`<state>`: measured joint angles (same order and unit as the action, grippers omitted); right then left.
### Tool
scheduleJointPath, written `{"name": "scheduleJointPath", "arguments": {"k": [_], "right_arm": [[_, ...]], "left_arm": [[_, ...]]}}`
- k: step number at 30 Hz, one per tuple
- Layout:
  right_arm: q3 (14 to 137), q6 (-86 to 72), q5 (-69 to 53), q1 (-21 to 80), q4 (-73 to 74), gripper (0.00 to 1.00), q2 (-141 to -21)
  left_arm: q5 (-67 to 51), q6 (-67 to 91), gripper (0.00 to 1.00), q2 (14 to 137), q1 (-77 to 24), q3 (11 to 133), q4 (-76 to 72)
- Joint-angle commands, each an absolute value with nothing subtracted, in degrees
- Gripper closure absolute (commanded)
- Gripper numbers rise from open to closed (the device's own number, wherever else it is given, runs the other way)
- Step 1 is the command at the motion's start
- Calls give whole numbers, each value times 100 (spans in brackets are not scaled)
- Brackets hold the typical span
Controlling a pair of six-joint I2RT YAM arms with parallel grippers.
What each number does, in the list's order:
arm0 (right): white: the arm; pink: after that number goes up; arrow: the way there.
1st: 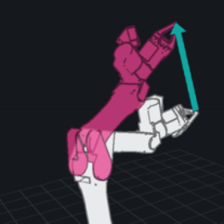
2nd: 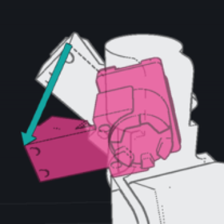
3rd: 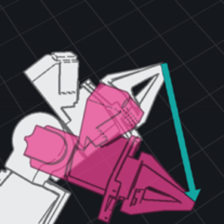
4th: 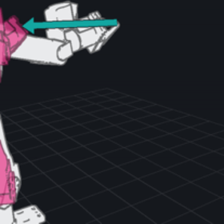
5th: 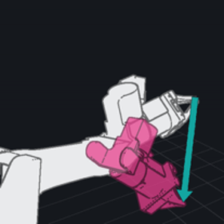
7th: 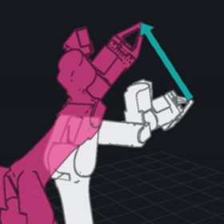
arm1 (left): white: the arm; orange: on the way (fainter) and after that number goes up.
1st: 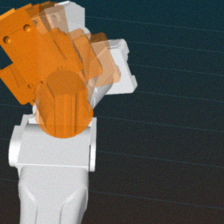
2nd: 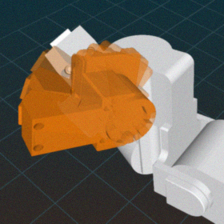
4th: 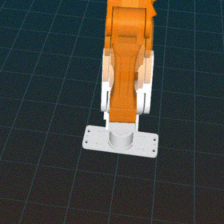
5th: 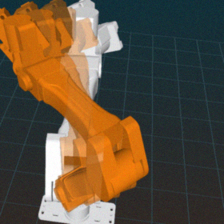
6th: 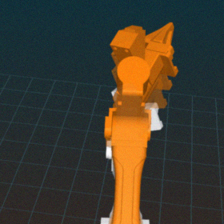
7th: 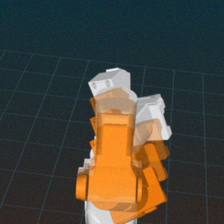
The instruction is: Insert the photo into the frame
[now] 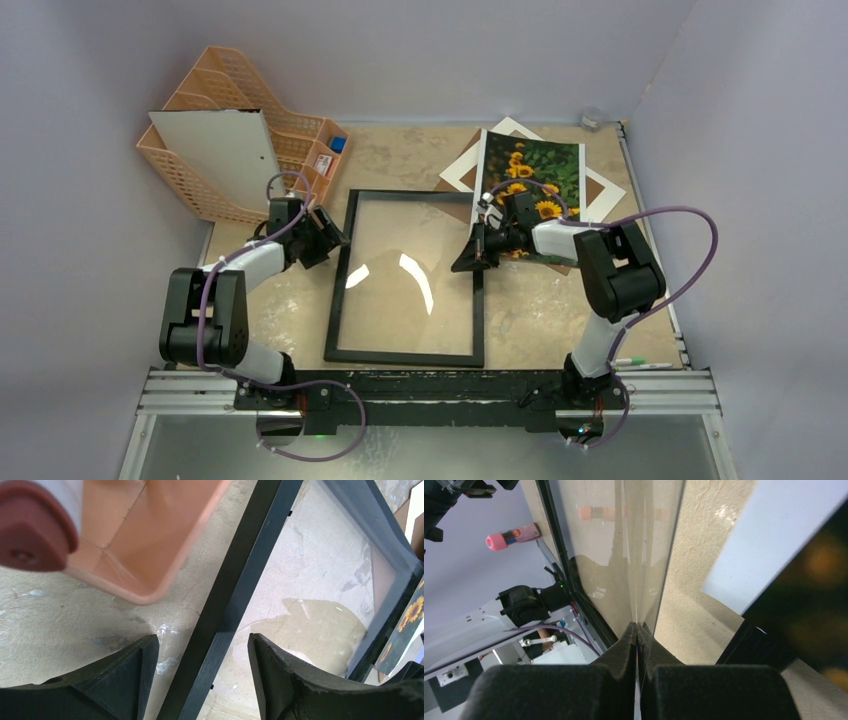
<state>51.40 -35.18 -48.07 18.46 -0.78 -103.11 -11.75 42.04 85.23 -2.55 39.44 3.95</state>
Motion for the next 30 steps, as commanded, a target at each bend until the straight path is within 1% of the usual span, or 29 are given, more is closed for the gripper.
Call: {"name": "scheduleJointPath", "arguments": {"k": [1, 4, 11, 16, 18, 21, 26, 30], "right_arm": [[5205, -3352, -5318, 2026, 14, 100, -10425], [5234, -3315, -5447, 2101, 18, 100, -10501], [5302, -3440, -5401, 2118, -151, 100, -10452], [5238, -3675, -5466, 2118, -188, 100, -10442], [5204, -3774, -5532, 2118, -210, 100, -10423], [5205, -3883, -5645, 2123, -176, 100, -10403], [5409, -3744, -5798, 2118, 168, 100, -10366], [5516, -3478, -5916, 2120, 452, 100, -10473]], "left_arm": [[-1223, 4280, 32, 8530, -335, 3945, 167], [-1187, 4280, 32, 8567, -398, 3939, 176], [-960, 4280, 47, 8598, -479, 3920, 278], [-868, 4280, 55, 8563, -497, 3894, 303], [-849, 4273, 56, 8553, -492, 3886, 314], [-850, 4248, 57, 8535, -501, 3876, 308], [-891, 4236, 51, 8459, -501, 3828, 290], [-921, 4245, 50, 8405, -501, 3781, 222]]}}
